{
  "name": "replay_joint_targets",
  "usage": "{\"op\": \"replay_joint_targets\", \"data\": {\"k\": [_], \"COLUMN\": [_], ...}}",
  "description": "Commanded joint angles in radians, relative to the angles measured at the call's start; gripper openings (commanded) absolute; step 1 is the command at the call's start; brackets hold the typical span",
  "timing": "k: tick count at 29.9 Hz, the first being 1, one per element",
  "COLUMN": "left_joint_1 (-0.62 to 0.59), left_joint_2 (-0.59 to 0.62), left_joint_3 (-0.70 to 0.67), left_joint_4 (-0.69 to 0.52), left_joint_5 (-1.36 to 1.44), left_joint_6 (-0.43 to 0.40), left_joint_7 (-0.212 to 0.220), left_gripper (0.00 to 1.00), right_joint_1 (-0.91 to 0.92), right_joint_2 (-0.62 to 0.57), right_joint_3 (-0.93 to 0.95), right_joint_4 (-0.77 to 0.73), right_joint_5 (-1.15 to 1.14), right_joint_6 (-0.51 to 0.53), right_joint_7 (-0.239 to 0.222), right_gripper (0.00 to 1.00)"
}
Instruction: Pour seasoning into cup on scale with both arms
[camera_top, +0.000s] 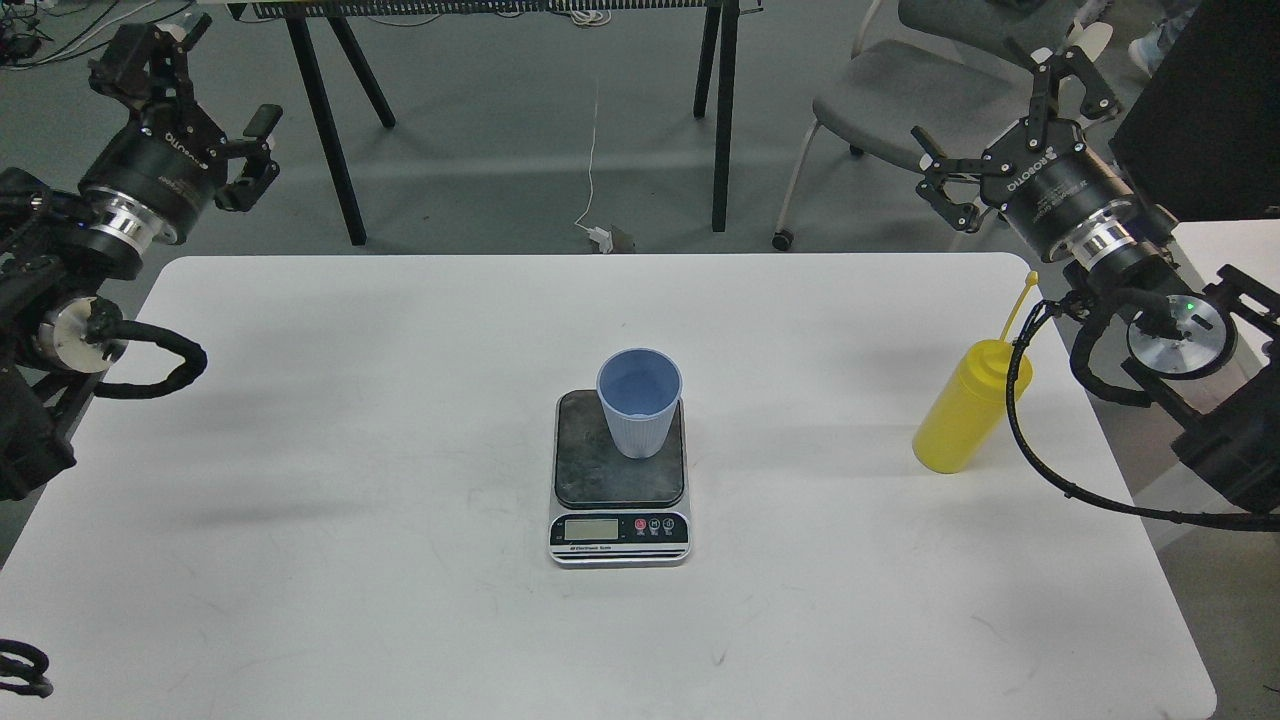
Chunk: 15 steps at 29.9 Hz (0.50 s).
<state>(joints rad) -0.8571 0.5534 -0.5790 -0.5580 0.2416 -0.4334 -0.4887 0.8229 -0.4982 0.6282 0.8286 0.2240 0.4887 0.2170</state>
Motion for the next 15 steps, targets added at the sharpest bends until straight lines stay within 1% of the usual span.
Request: {"op": "replay_joint_targets", "data": {"k": [1, 11, 15], "left_joint_1": [0.015, 0.018, 0.018], "left_joint_2": [-0.006, -0.007, -0.009], "left_joint_3": [0.002, 0.002, 0.001], "left_joint_4": [0.012, 0.013, 0.013], "left_joint_5": [0.001, 0.001, 0.001], "left_joint_6": [-0.004, -0.004, -0.002], "left_joint_7": [0.0, 0.0, 0.0], "left_gripper": [0.99, 0.99, 0.99], "right_joint_1": [-0.01, -0.038, -0.053], "right_joint_2": [-0.008, -0.111, -0.111], "right_joint_3": [0.002, 0.054, 0.054], "right_joint_4": [-0.006, -0.012, -0.011], "right_joint_5": [0.0, 0.0, 0.0], "right_joint_6": [0.0, 0.0, 0.0], "right_joint_7": [0.002, 0.002, 0.002], "right_gripper": [1.0, 1.0, 1.0]}}
